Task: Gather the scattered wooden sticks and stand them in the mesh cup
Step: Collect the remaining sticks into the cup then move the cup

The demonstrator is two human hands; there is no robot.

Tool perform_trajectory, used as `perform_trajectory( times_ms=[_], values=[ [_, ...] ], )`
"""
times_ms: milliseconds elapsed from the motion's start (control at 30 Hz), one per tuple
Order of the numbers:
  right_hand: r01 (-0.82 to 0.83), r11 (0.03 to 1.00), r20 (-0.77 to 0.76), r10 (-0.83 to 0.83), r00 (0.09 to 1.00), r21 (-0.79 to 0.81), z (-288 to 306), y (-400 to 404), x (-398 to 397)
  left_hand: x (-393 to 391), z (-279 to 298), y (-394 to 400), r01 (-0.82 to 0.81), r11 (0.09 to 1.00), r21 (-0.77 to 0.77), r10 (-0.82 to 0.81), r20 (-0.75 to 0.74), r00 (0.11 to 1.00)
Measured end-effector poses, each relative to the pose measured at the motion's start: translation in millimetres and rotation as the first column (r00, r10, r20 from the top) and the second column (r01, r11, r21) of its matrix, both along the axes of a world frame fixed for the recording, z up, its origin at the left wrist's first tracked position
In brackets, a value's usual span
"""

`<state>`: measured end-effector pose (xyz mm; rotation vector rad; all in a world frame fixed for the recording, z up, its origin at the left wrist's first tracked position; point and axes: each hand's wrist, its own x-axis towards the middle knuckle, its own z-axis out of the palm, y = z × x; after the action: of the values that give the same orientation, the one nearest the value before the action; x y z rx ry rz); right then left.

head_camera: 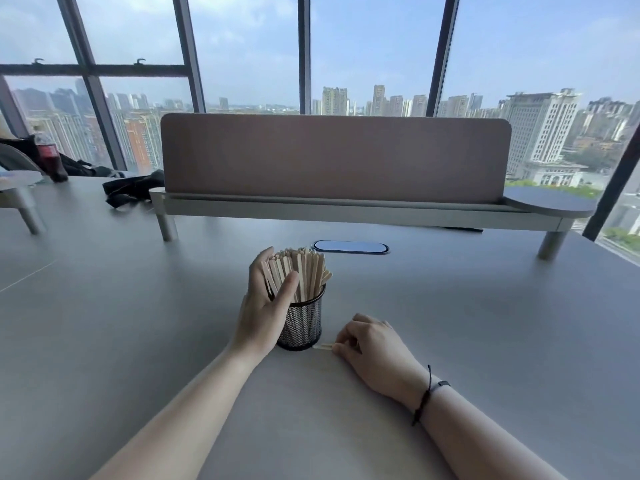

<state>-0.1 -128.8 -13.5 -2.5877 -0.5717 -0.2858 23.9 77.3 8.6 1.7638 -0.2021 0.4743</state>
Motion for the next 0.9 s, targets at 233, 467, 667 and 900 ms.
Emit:
perform_trajectory(
  times_ms=[233,467,667,900],
  values=[
    [-0.040,0.989,0.041,0.047,0.998,-0.141,7,3,1,6,-18,1,0.164,0.986,-0.015,-0.163,0.013,0.986],
    [-0.011,0.999,-0.016,0.010,1.000,-0.043,9,7,1,12,-21,3,0.172,0.983,0.067,-0.171,-0.022,0.985],
    [-0.019,0.996,-0.035,0.016,0.999,-0.088,11,11,-5,12,-21,3,0.132,0.986,0.102,-0.129,-0.028,0.991],
    [-0.037,0.995,-0.122,0.026,0.992,-0.089,14,12,-14,12,-24,4,0.105,0.989,0.105,-0.098,-0.068,0.993]
  ],
)
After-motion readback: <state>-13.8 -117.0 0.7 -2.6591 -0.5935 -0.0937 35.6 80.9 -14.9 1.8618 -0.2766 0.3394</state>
